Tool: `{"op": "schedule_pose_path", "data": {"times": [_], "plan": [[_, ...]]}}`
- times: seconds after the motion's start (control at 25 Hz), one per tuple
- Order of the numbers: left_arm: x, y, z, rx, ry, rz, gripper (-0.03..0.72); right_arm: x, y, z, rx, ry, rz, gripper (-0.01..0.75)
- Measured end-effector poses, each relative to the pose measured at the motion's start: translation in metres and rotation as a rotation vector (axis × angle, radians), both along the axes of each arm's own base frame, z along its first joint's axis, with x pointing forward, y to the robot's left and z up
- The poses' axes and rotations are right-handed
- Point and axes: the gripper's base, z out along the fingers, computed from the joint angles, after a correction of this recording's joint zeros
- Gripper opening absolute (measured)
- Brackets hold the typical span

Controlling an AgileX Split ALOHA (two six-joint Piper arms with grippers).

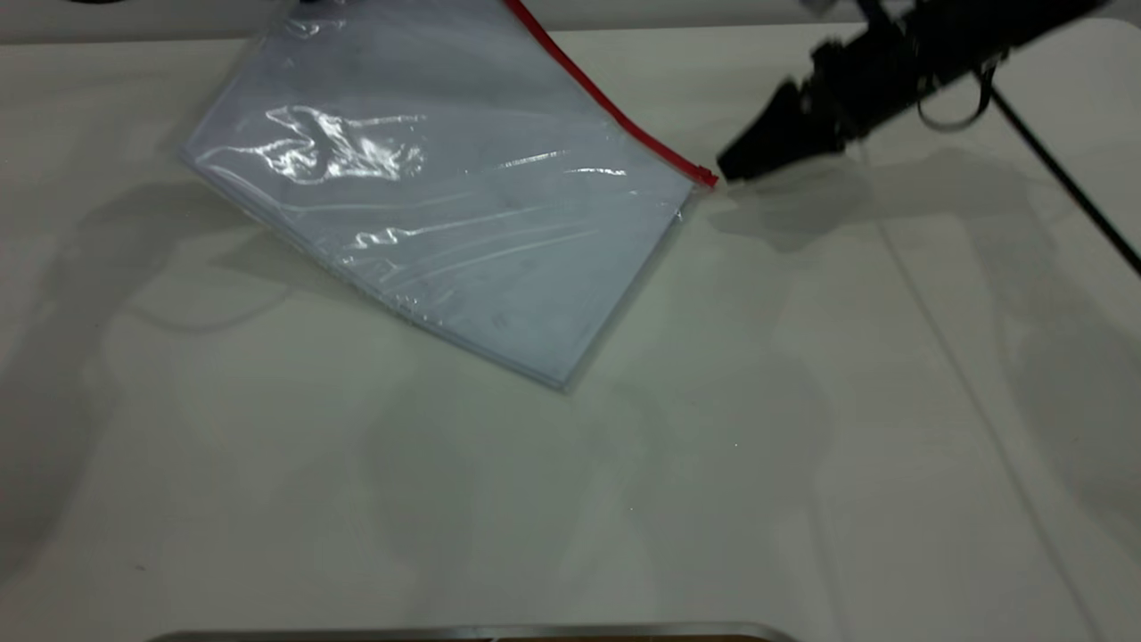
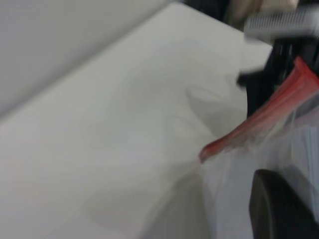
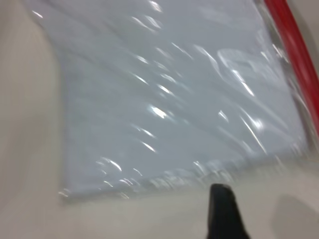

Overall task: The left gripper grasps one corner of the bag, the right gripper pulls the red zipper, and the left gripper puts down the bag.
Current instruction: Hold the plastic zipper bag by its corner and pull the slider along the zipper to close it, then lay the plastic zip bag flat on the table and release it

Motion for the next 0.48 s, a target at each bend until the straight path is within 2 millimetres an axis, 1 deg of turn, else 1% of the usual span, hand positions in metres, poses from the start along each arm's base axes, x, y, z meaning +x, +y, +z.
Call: {"op": "schedule_pose_path", "data": {"times": [0.08,0.16,0.24,0.32,0.36,0.4,0.48], "plan": [[-0.003,-0.008,-0.007,0.015,0.079,-0.011,0.053,0.008,0.002,0.035,0.034,-0.03,-0.023,0.546],[-0.007,-0.018,-0.021,0.031,0.172,-0.006,0.063,0.014,0.003,0.078,0.061,-0.073,-0.051,0.551],[-0.011,-0.03,-0.036,0.05,0.277,0.014,0.087,0.015,0.004,0.116,0.082,-0.117,-0.067,0.549],[-0.011,-0.034,-0.047,0.062,0.384,0.073,0.139,0.013,0.004,0.152,0.096,-0.138,-0.088,0.545],[-0.011,-0.035,-0.047,0.06,0.42,0.094,0.168,0.011,0.004,0.166,0.096,-0.135,-0.102,0.542],[-0.011,-0.034,-0.048,0.054,0.455,0.119,0.207,0.008,0.003,0.182,0.087,-0.129,-0.119,0.539],[-0.007,-0.027,-0.04,0.019,0.535,0.179,0.292,0.001,0.0,0.211,0.05,-0.122,-0.15,0.531]]}}
